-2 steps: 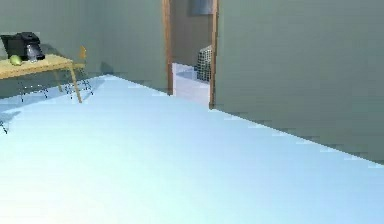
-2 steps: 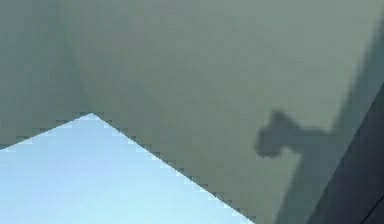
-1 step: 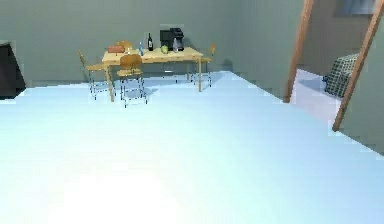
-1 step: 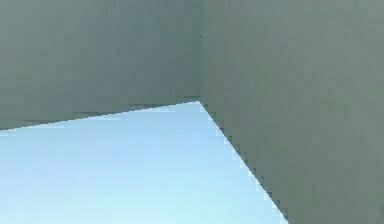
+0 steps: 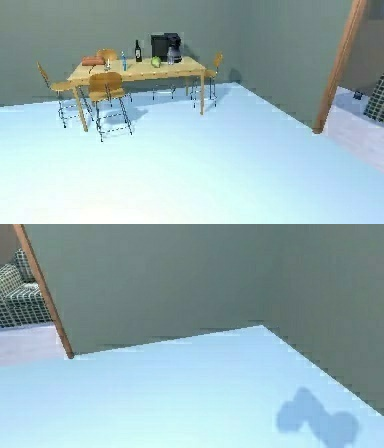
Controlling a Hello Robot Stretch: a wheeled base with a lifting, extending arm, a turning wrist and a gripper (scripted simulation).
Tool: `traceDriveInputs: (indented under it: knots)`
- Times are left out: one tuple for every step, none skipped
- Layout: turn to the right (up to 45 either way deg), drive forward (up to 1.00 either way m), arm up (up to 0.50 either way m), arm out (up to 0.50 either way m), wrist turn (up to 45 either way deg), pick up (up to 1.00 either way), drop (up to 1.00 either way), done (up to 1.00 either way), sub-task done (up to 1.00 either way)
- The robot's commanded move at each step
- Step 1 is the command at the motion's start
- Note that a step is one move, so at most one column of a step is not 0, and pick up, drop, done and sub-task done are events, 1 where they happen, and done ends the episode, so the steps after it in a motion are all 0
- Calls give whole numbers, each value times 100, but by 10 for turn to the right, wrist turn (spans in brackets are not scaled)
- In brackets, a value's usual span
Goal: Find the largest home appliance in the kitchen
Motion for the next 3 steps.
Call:
traceDriveInputs:
  knots:
    - [-30, 0, 0, 0, 0, 0, 0, 0, 0]
    - [0, 100, 0, 0, 0, 0, 0, 0, 0]
    - [0, 100, 0, 0, 0, 0, 0, 0, 0]
